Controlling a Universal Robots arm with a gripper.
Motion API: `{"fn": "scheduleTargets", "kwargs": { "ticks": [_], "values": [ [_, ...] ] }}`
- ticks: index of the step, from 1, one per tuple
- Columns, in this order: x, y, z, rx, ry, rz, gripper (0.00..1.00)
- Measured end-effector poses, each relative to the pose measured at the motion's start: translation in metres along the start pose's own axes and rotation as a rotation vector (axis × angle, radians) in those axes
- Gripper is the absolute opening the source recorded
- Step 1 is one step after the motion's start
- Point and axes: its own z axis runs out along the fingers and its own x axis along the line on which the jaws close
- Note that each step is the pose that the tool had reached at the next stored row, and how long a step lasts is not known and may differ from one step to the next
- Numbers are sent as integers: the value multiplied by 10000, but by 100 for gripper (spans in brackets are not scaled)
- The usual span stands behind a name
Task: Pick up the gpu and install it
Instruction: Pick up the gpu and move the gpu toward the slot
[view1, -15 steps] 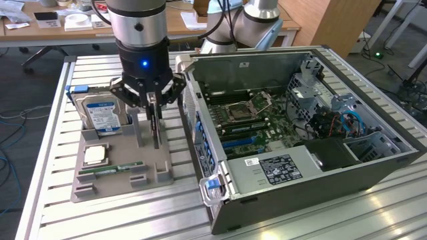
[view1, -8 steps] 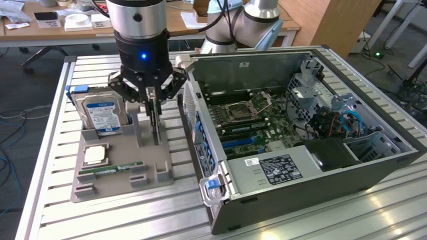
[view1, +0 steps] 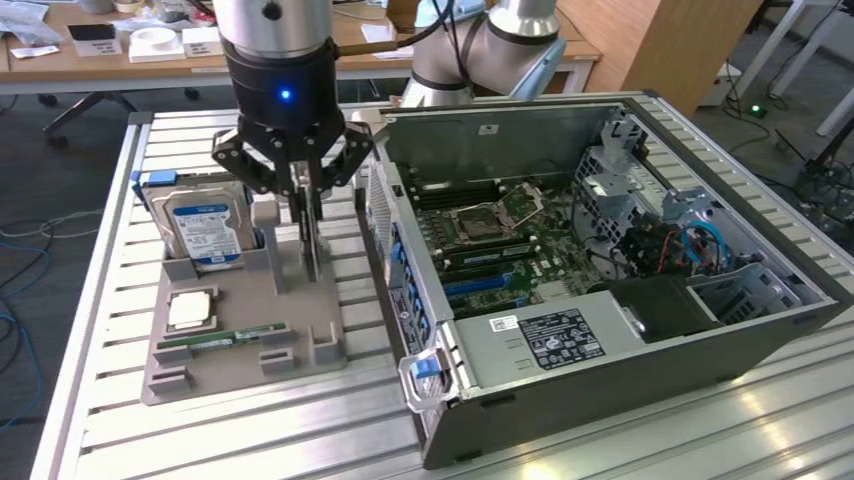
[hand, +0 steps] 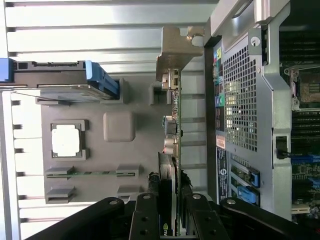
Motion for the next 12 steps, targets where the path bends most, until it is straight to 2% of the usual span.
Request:
{"fn": "scheduleTargets", "kwargs": {
  "ticks": [5, 12],
  "values": [
    [-3, 5, -116, 1, 0, 0, 26],
    [-8, 14, -338, 0, 0, 0, 26]
  ]
}}
